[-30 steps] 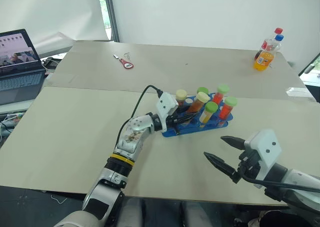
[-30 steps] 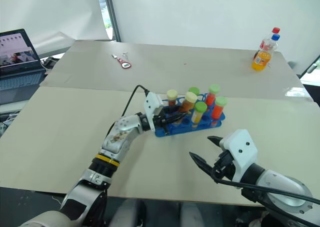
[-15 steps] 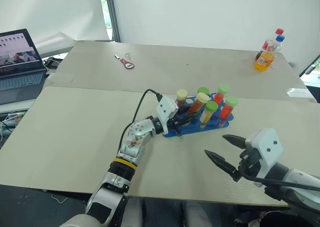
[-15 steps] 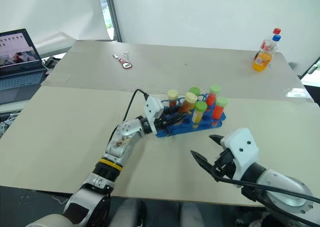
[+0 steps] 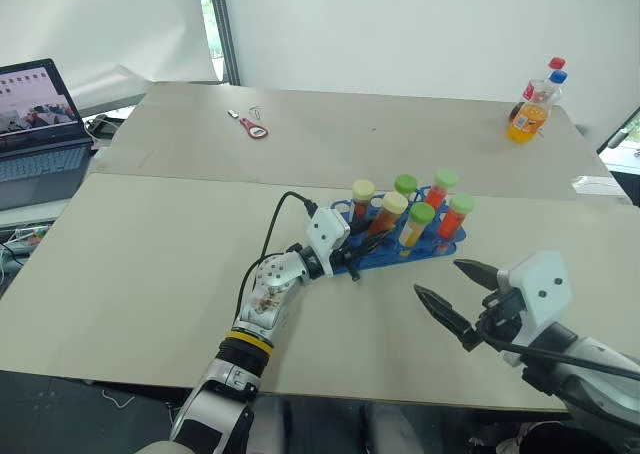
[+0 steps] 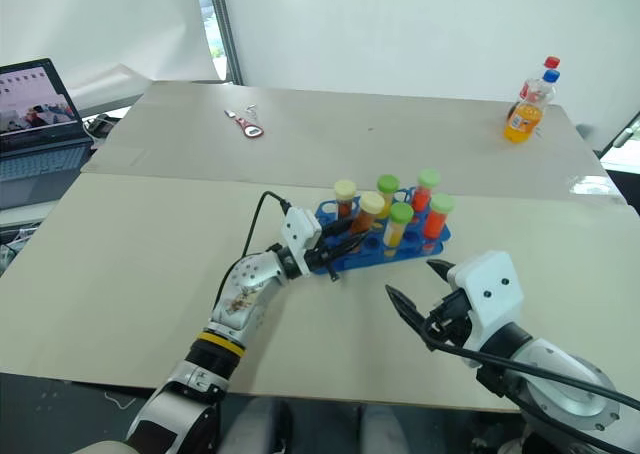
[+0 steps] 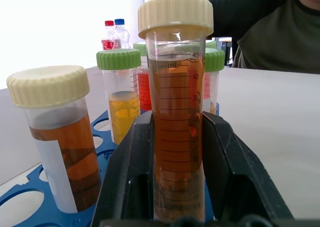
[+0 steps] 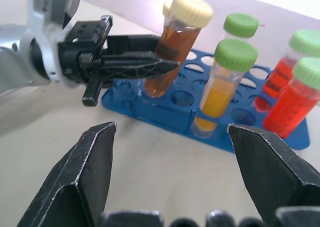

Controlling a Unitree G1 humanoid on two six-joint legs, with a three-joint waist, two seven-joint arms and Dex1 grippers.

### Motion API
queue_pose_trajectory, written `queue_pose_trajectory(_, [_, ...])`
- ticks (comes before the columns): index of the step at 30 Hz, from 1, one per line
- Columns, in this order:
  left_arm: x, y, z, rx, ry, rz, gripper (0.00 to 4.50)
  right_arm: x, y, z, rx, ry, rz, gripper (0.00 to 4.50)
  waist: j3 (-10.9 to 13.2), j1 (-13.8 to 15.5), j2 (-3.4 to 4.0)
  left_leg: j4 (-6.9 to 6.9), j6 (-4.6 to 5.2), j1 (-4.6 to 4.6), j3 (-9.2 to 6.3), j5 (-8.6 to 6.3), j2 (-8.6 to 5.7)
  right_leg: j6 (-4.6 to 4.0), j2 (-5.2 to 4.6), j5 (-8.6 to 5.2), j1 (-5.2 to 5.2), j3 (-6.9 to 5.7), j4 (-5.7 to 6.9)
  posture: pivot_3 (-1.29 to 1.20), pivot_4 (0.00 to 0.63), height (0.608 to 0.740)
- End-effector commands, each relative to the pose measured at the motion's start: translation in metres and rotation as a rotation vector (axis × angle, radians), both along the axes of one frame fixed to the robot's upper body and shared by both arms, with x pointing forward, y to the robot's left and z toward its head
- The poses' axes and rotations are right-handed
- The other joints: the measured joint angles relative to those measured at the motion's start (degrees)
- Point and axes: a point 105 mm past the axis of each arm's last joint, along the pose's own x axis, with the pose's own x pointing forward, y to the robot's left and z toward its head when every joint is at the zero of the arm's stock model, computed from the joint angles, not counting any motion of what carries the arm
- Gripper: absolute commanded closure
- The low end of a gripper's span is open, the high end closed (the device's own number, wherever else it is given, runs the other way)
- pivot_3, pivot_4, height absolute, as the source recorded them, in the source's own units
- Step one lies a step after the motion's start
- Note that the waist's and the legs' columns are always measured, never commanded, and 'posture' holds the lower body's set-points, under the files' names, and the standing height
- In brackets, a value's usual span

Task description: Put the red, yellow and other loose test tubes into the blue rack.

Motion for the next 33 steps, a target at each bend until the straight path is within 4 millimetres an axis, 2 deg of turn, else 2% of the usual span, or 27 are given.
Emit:
queue_pose_trajectory(1, [-0.004,0.000,-0.014,0.068,0.019,-0.029,2.61,-0.002,0.005,0.011,0.011,-0.057,0.011,0.54,0.00,-0.01,0.01,0.00,0.00,0.00,0.00,0.00,0.00,0.00,0.00,0.00,0.00,0.00,0.00,0.00,0.150,0.671])
queue_pose_trajectory(3, [-0.007,0.002,-0.013,0.079,0.008,-0.057,1.84,-0.002,0.004,0.011,0.012,-0.057,0.009,0.54,-0.01,-0.04,0.02,0.00,0.00,0.00,0.00,0.00,0.00,0.00,0.00,0.00,-0.01,0.00,0.00,0.00,0.150,0.671])
queue_pose_trajectory(5, [-0.008,0.005,-0.013,0.090,0.011,-0.070,0.85,-0.002,0.005,0.011,0.014,-0.058,0.010,0.54,-0.02,-0.02,0.03,0.00,0.00,0.02,0.00,0.00,0.01,0.00,0.00,0.00,0.02,0.00,0.00,0.00,0.150,0.671])
queue_pose_trajectory(7, [-0.009,0.015,-0.011,0.122,-0.003,-0.091,0.09,-0.001,0.003,0.011,0.011,-0.057,0.013,0.54,-0.02,-0.05,0.04,0.00,0.00,0.02,0.00,0.00,0.01,0.00,0.00,0.00,0.04,0.00,0.00,0.00,0.150,0.671])
queue_pose_trajectory(10, [-0.014,0.034,-0.007,0.206,-0.062,-0.119,0.09,0.003,-0.002,0.011,-0.001,-0.053,0.025,0.54,-0.04,-0.51,0.07,0.00,0.00,0.06,0.00,0.00,0.08,-0.01,0.08,0.00,0.03,0.00,0.00,0.00,0.150,0.671])
queue_pose_trajectory(16, [-0.015,0.076,0.005,0.328,-0.030,-0.095,0.09,0.016,-0.027,0.020,-0.087,-0.072,0.056,0.54,-0.03,-0.41,0.07,-0.01,0.00,0.04,0.00,0.00,0.11,-0.02,0.08,-0.01,0.02,-0.01,-0.01,0.00,0.150,0.671])
queue_pose_trajectory(18, [-0.020,0.104,0.009,0.448,-0.033,-0.068,0.09,0.025,-0.043,0.031,-0.172,-0.122,0.076,0.54,-0.03,-0.36,0.07,-0.02,0.00,0.05,0.00,0.00,0.12,-0.02,0.09,-0.01,0.01,-0.01,-0.01,0.00,0.150,0.671])
queue_pose_trajectory(21, [-0.019,0.133,0.017,0.553,-0.042,0.026,0.09,0.031,-0.059,0.040,-0.250,-0.153,0.112,0.54,-0.02,-0.48,0.10,-0.06,0.00,0.04,0.03,0.00,0.14,-0.02,0.10,-0.01,-0.06,-0.01,-0.03,0.00,0.150,0.671])
queue_pose_trajectory(24, [-0.022,0.169,0.031,0.630,-0.026,0.125,0.09,0.031,-0.078,0.048,-0.264,-0.101,0.157,0.54,-0.01,-0.26,0.10,-0.16,0.00,0.05,0.04,0.00,0.14,-0.02,0.09,-0.01,-0.10,-0.01,-0.03,0.00,0.150,0.671])
queue_pose_trajectory(26, [-0.031,0.189,0.035,0.660,0.013,0.169,0.09,0.031,-0.089,0.053,-0.291,-0.078,0.176,0.54,0.01,-0.39,0.10,-0.21,0.00,0.05,0.05,0.00,0.17,-0.03,0.10,-0.01,-0.13,-0.01,-0.05,0.00,0.150,0.671])
queue_pose_trajectory(29, [-0.044,0.203,0.040,0.654,0.056,0.201,0.09,0.032,-0.096,0.053,-0.323,-0.025,0.225,0.54,0.01,-0.55,0.10,-0.32,0.00,0.06,0.11,0.00,0.18,-0.04,0.06,-0.02,-0.20,-0.01,-0.06,0.00,0.150,0.671])
queue_pose_trajectory(33, [-0.046,0.205,0.043,0.640,0.072,0.230,0.09,0.033,-0.095,0.048,-0.329,0.021,0.276,0.54,0.01,-0.03,0.10,-0.31,-0.01,0.06,0.12,0.00,0.18,-0.05,0.06,-0.03,-0.20,-0.01,-0.04,0.00,0.150,0.671])
